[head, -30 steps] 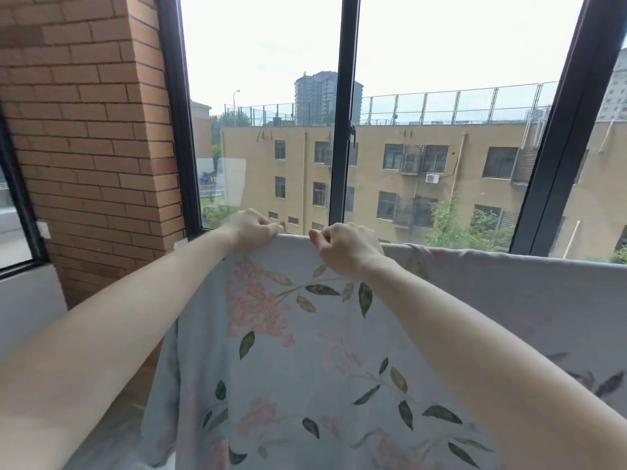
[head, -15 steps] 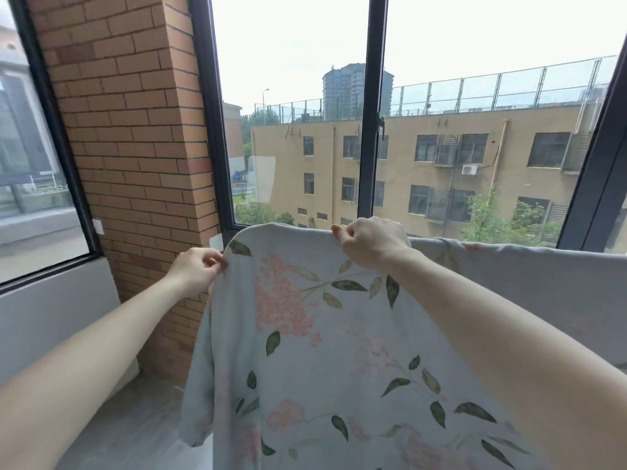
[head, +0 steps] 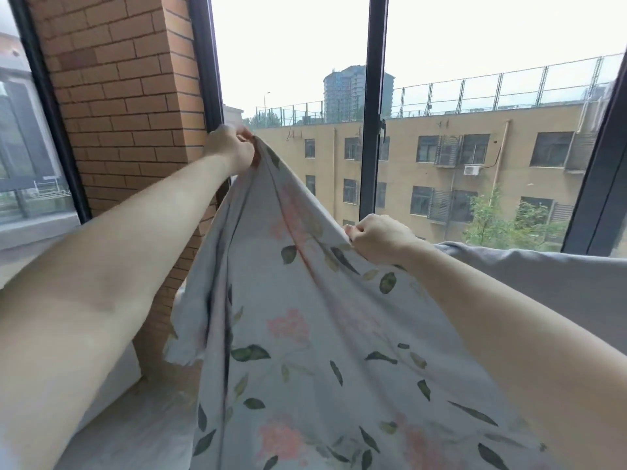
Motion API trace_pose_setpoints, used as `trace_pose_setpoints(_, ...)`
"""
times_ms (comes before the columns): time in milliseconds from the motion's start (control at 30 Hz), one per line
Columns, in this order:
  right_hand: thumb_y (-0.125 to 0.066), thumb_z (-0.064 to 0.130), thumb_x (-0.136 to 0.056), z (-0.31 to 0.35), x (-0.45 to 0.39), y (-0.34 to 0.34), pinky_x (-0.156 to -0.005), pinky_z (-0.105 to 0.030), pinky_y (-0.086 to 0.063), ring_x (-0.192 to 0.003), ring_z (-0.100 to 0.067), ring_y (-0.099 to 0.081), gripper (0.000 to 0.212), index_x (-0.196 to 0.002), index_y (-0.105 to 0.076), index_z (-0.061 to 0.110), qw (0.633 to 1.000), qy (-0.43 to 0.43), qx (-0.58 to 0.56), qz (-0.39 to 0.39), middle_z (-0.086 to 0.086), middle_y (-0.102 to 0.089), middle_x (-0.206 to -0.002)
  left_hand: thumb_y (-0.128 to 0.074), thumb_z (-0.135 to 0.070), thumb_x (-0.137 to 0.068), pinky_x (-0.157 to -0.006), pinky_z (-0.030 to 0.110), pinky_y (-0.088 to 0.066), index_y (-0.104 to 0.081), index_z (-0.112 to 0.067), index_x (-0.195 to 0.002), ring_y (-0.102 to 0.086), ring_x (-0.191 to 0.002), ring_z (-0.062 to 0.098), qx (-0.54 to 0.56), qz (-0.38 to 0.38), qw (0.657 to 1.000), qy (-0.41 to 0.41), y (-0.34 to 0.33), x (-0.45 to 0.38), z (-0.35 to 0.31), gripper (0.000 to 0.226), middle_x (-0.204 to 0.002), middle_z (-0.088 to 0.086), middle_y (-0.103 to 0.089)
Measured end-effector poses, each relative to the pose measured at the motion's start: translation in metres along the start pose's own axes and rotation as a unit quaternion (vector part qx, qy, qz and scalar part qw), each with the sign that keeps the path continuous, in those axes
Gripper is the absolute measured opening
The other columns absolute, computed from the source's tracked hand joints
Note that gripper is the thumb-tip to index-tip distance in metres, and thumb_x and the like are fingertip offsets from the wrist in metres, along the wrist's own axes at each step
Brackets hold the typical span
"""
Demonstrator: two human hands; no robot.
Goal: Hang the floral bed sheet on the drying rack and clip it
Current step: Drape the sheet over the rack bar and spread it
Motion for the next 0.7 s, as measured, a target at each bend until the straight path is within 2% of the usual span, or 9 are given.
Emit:
trace_pose_setpoints(100, -0.045, 0.041, -0.105, -0.010, -0.008, 0.004, -0.063, -0.031, -0.049, -0.067, -0.026, -0.059, 0.047, -0.067, -0.053, 0.015, 0.997, -0.043, -0.057, 0.016, -0.006, -0.064, -0.071, -0.052, -0.023, -0.101, -0.097, 0.028, -0.051, -0.069, -0.024, -0.116, -0.062, -0.106, 0.021, 0.052, 0.041, 0.997, 0.028, -0.043, -0.007, -0.027, 0.023, -0.116, -0.001, -0.067)
trace_pose_setpoints(200, -0.048, 0.035, -0.107, -0.020, -0.008, 0.010, -0.053, -0.027, -0.040, -0.066, -0.019, -0.056, 0.038, -0.082, -0.062, 0.010, 0.995, -0.088, -0.052, 0.011, -0.006, -0.064, -0.082, -0.057, -0.024, -0.100, -0.096, 0.033, -0.053, -0.070, -0.023, -0.113, -0.064, -0.105, 0.025, 0.001, 0.171, 0.983, 0.072, -0.113, 0.019, -0.002, 0.019, -0.114, 0.001, -0.068)
trace_pose_setpoints(267, -0.050, 0.031, -0.107, -0.028, -0.011, 0.011, -0.050, -0.026, -0.037, -0.063, -0.016, -0.053, 0.037, -0.078, -0.057, 0.010, 0.993, -0.108, -0.034, 0.015, -0.005, -0.059, -0.078, -0.061, -0.026, -0.099, -0.101, 0.040, -0.054, -0.071, -0.019, -0.119, -0.066, -0.111, 0.027, -0.107, 0.346, 0.928, 0.090, -0.159, 0.038, 0.032, 0.023, -0.123, 0.005, -0.069)
trace_pose_setpoints(300, -0.050, 0.030, -0.108, -0.030, -0.012, 0.011, -0.049, -0.026, -0.037, -0.062, -0.015, -0.051, 0.038, -0.075, -0.053, 0.011, 0.993, -0.114, -0.024, 0.020, -0.004, -0.056, -0.076, -0.059, -0.027, -0.101, -0.106, 0.043, -0.051, -0.067, -0.016, -0.127, -0.064, -0.117, 0.027, -0.177, 0.441, 0.876, 0.088, -0.174, 0.048, 0.048, 0.030, -0.131, 0.006, -0.066)
trace_pose_setpoints(367, -0.047, 0.026, -0.109, -0.030, -0.011, 0.013, -0.049, -0.024, -0.037, -0.063, -0.013, -0.049, 0.041, -0.071, -0.050, 0.012, 0.992, -0.117, 0.008, 0.038, -0.002, -0.052, -0.074, -0.054, -0.029, -0.102, -0.109, 0.045, -0.048, -0.062, -0.010, -0.131, -0.063, -0.116, 0.028, -0.251, 0.541, 0.798, 0.084, -0.180, 0.058, 0.064, 0.036, -0.133, 0.007, -0.063)
trace_pose_setpoints(400, -0.045, 0.023, -0.109, -0.028, -0.011, 0.014, -0.049, -0.023, -0.037, -0.064, -0.014, -0.049, 0.041, -0.070, -0.050, 0.012, 0.992, -0.110, 0.035, 0.051, -0.002, -0.050, -0.074, -0.057, -0.030, -0.099, -0.107, 0.046, -0.051, -0.066, -0.010, -0.129, -0.065, -0.112, 0.026, -0.253, 0.541, 0.798, 0.073, -0.173, 0.061, 0.059, 0.038, -0.128, 0.006, -0.067)
trace_pose_setpoints(533, -0.040, 0.016, -0.110, -0.018, -0.005, 0.017, -0.054, -0.019, -0.036, -0.079, -0.017, -0.051, 0.038, -0.073, -0.050, 0.013, 0.986, -0.097, 0.090, 0.102, -0.004, -0.052, -0.085, -0.070, -0.036, -0.091, -0.083, 0.034, -0.061, -0.082, -0.026, -0.091, -0.070, -0.095, 0.017, -0.112, 0.374, 0.921, 0.014, -0.127, 0.057, 0.024, 0.015, -0.096, -0.005, -0.076)
trace_pose_setpoints(633, -0.044, 0.021, -0.109, -0.019, -0.002, 0.020, -0.054, -0.020, -0.032, -0.065, -0.012, -0.042, 0.022, -0.092, -0.054, 0.013, 0.989, -0.104, 0.058, 0.088, -0.001, -0.047, -0.080, -0.058, -0.048, -0.100, -0.070, 0.028, -0.053, -0.081, -0.024, -0.081, -0.068, -0.085, 0.016, -0.031, 0.324, 0.946, 0.007, -0.091, 0.080, 0.019, 0.038, -0.086, -0.006, -0.076)
trace_pose_setpoints(700, -0.045, 0.021, -0.109, -0.018, -0.001, 0.021, -0.053, -0.021, -0.037, -0.063, -0.011, -0.043, 0.030, -0.082, -0.056, 0.012, 0.987, -0.119, 0.052, 0.089, -0.003, -0.052, -0.082, -0.049, -0.059, -0.101, -0.064, 0.029, -0.048, -0.078, -0.023, -0.079, -0.065, -0.071, 0.017, -0.052, 0.305, 0.951, -0.017, -0.079, 0.103, 0.024, 0.051, -0.077, -0.003, -0.072)
Point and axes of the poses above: each hand's wrist, its own x-axis away from the middle knuckle, its own y-axis out of the back of the hand, z = x × y, the point moved 6 cm from there along -x, towards the middle knuckle
